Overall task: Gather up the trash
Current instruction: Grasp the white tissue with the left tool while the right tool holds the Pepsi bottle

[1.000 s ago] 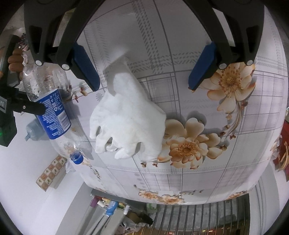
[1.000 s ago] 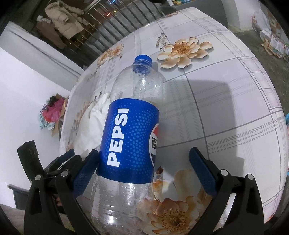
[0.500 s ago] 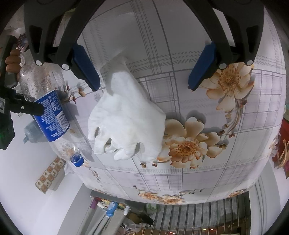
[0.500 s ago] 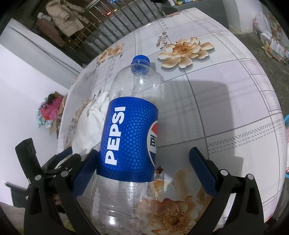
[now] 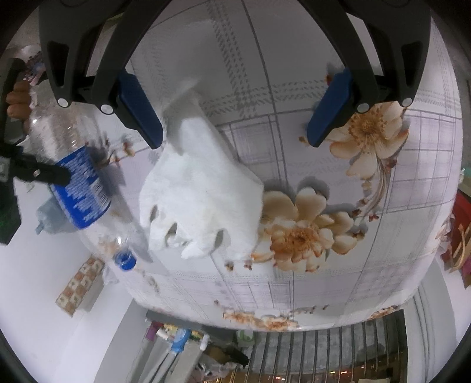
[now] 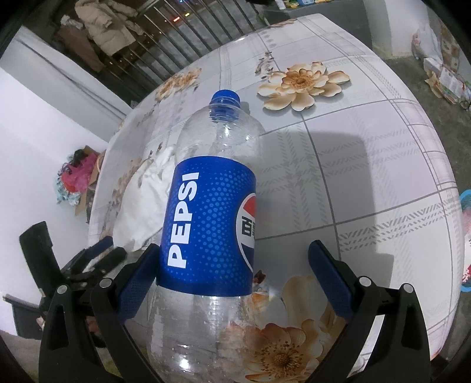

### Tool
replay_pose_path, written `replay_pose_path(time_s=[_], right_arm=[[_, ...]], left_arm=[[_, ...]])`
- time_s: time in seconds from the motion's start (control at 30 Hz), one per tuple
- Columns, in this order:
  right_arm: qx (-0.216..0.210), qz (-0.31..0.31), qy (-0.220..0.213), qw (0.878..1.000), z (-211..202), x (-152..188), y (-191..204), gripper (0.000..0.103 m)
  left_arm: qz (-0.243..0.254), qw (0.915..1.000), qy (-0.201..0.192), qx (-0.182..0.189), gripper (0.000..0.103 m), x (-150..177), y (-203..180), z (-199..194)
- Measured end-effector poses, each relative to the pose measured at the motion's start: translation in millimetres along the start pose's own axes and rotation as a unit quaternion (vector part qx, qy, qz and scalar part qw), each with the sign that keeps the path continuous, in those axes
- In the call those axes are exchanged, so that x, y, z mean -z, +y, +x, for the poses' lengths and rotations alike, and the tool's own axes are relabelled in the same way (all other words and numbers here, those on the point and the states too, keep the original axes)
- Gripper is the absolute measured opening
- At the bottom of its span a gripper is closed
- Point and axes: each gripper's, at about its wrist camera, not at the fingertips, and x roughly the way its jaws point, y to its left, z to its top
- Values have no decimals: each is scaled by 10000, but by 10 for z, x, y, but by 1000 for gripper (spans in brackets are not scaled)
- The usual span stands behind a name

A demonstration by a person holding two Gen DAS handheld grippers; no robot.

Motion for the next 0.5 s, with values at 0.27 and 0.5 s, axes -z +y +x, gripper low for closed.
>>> replay_pose_path(time_s=[0.27,0.5], right_arm=[[-55,-156,36,9999,30,-135,128,97],[-88,-364,245,9990,179,-233,205,78]], left_arm=[[402,9988,-239,111,76,-195,41,12],[915,9955,-33,-248,48,-382,15,291]])
